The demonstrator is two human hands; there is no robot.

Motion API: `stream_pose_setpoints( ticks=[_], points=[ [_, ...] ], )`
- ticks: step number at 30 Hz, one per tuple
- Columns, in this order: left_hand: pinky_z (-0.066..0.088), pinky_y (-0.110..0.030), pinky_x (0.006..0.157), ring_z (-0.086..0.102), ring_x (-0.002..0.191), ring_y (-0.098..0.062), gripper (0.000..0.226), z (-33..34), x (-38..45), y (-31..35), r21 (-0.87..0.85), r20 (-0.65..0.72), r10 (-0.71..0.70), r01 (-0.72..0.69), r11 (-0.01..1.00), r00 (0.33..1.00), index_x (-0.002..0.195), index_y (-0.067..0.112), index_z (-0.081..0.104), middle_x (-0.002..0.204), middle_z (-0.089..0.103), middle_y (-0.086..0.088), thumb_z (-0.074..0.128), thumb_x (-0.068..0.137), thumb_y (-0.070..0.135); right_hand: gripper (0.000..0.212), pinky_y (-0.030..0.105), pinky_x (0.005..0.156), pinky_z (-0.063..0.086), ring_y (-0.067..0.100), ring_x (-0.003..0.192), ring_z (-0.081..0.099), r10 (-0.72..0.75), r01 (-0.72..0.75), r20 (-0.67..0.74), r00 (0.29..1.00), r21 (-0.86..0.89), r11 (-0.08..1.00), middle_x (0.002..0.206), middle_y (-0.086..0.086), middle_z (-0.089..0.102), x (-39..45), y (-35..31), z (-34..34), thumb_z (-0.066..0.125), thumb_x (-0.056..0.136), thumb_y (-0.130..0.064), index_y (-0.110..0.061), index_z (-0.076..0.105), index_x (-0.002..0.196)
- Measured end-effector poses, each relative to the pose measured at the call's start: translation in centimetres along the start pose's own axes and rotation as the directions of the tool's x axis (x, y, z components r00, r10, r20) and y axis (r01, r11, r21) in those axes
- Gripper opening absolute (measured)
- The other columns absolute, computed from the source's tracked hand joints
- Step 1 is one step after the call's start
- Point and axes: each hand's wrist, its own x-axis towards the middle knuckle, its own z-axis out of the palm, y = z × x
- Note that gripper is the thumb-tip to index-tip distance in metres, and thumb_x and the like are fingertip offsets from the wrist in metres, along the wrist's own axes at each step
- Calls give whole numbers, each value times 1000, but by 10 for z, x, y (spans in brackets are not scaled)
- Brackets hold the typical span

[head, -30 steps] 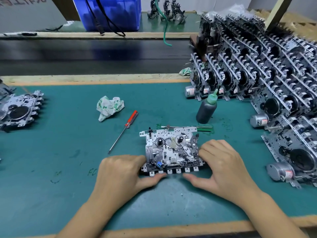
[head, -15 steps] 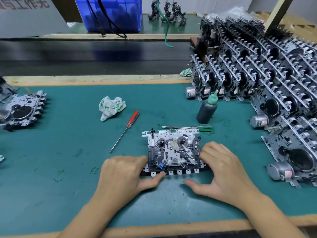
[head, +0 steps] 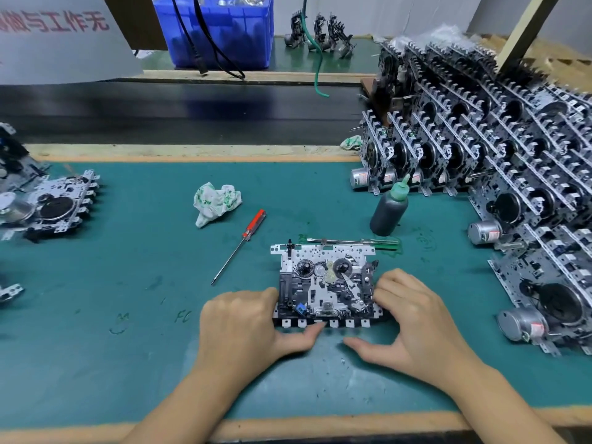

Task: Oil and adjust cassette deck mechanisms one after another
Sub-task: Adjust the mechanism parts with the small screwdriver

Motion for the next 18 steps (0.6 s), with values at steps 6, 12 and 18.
stream_pose_setpoints(
  ticks=[6,12,18],
  points=[
    [34,-23,32,41,32,-18,66,-3,5,-17,-142,76,209,-197,970,975,46,15,39,36,38,4,52,61,78,46,29,56,40,19,64,46,34,-40,-71,997,-96,995,59,-7,41,1,-2,2,58,73,-55,-13,46,56],
    [30,-21,35,39,33,-17,66,-3,4,-16,-117,71,214,-205,972,974,47,15,38,37,37,4,53,63,77,55,31,56,43,20,64,51,1,-7,-49,999,-133,991,60,-3,48,-2,0,0,56,71,-66,-13,48,56],
    [29,-21,39,37,34,-19,59,-4,1,-18,-90,47,330,-325,942,943,50,16,38,39,35,2,57,67,69,54,29,55,47,22,63,55,12,-23,-92,996,-119,993,58,-1,52,-2,2,-1,60,69,-61,-10,50,53]
  ],
)
